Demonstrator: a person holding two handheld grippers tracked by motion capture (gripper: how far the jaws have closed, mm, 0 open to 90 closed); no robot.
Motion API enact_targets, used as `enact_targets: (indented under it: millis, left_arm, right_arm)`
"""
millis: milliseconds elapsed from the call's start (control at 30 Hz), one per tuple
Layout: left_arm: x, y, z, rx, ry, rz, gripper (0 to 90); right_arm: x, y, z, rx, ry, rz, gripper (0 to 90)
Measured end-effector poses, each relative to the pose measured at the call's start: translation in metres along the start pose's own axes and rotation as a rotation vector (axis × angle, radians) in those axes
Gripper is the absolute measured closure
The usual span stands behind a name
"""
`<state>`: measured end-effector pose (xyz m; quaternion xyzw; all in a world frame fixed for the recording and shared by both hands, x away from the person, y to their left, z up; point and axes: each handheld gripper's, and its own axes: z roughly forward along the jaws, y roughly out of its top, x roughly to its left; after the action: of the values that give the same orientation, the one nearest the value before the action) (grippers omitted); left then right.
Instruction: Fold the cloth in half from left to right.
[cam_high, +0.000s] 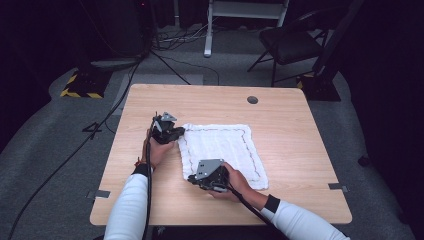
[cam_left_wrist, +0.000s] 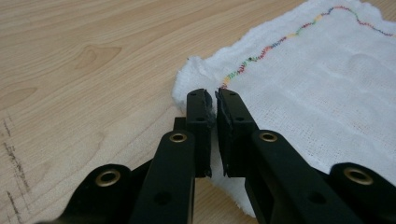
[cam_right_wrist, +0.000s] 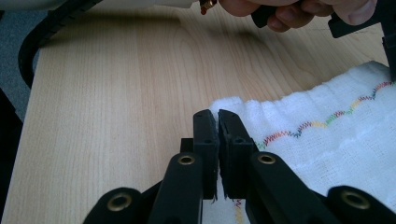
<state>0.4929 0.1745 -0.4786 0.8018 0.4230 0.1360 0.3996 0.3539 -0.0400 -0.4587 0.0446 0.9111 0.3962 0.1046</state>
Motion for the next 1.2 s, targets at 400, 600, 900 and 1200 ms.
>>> enact_targets:
  millis: [400,600,900,1200]
  left_arm:
    - [-0.017,0.026,0.004,-0.044,0.006,0.031,84.5]
    - [-0.032,0.039,0.011,-0.047,0.003,0.064,86.2]
    - [-0.047,0.054,0.023,-0.037,-0.027,0.105,89.4]
    - [-0.063,0.070,0.034,-0.037,-0.033,0.150,89.6]
  right_arm:
    - [-0.014,-0.004,-0.032,-0.042,-0.068,0.042,86.9]
    - [-0.016,-0.013,-0.047,-0.049,-0.088,0.060,86.9]
    - [-0.023,-0.034,-0.077,-0.058,-0.129,0.113,87.0]
    - [-0.028,-0.052,-0.098,-0.061,-0.170,0.157,87.0]
